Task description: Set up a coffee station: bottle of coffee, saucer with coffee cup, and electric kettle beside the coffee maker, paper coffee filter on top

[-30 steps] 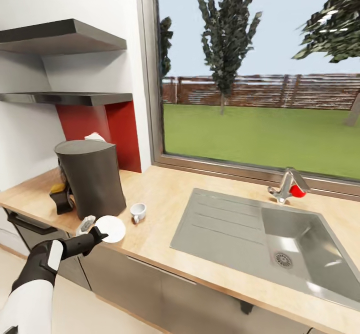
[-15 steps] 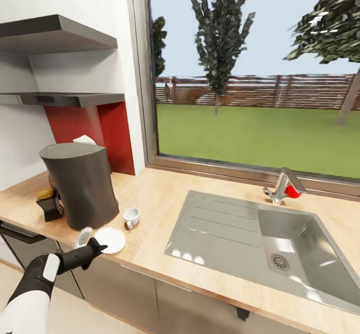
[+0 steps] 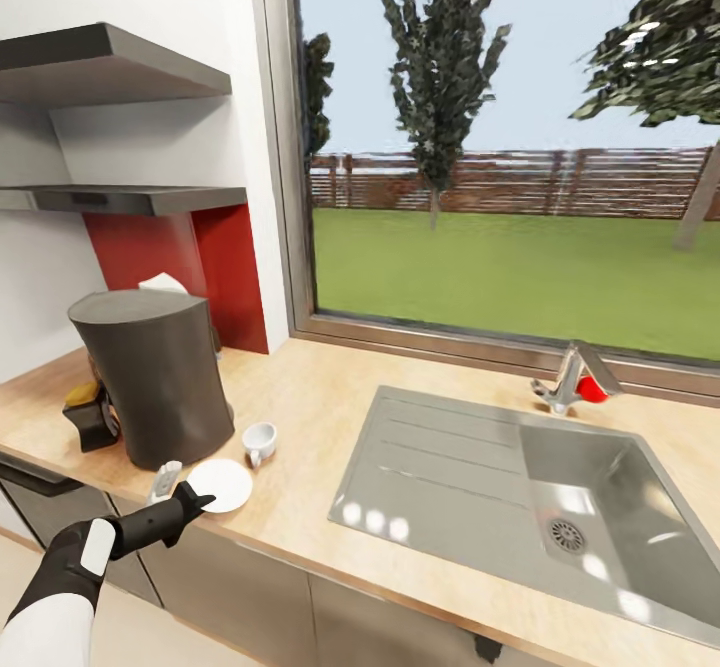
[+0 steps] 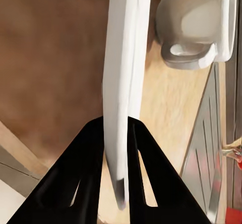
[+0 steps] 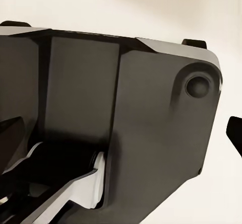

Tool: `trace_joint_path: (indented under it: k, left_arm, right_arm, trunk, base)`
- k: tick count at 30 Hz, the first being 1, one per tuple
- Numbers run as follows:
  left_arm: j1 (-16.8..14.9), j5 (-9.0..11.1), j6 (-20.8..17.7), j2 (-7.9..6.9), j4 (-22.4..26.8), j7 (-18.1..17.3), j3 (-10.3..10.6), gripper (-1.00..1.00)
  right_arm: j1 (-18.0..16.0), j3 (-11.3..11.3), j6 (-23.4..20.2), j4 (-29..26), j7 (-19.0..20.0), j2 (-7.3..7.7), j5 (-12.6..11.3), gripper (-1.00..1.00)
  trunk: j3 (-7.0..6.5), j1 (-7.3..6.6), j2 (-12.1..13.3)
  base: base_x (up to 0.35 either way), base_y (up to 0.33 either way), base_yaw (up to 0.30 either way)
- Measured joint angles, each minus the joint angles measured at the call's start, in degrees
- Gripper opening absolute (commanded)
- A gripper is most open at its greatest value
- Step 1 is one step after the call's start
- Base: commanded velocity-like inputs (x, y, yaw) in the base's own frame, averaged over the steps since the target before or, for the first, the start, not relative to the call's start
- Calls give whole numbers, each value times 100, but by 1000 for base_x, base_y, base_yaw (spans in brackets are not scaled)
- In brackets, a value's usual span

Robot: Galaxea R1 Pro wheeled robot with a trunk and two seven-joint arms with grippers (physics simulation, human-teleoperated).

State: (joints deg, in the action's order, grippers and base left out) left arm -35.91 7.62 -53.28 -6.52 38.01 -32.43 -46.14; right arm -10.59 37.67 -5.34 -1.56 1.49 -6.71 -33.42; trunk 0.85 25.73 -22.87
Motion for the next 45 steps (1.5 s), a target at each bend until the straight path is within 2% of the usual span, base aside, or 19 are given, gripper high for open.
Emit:
trace_joint_path:
  k: [36, 37, 38, 45]
  left_arm:
    - [3, 15, 18, 10, -2, 3, 3, -100]
    - [2, 23, 18, 13, -4, 12, 2, 100]
    - [4, -275, 105, 15, -11, 338, 8, 100]
    - [1, -274, 117, 42, -11, 347, -3, 100]
  right_arm:
    - [0, 0, 0, 3, 9, 11, 0, 100]
    - [0, 0, 0, 4, 9, 11, 0, 100]
    - [0, 0, 0, 3, 8, 11, 0, 100]
    - [0, 0, 0, 8, 8, 11, 0, 100]
  trunk:
    - [0, 1, 1]
    - [0, 1, 1]
    - [1, 3, 5]
    - [1, 2, 4]
  base:
    - [23, 5, 0]
    - [0, 0, 0]
    - [0, 0, 0]
    - [0, 0, 0]
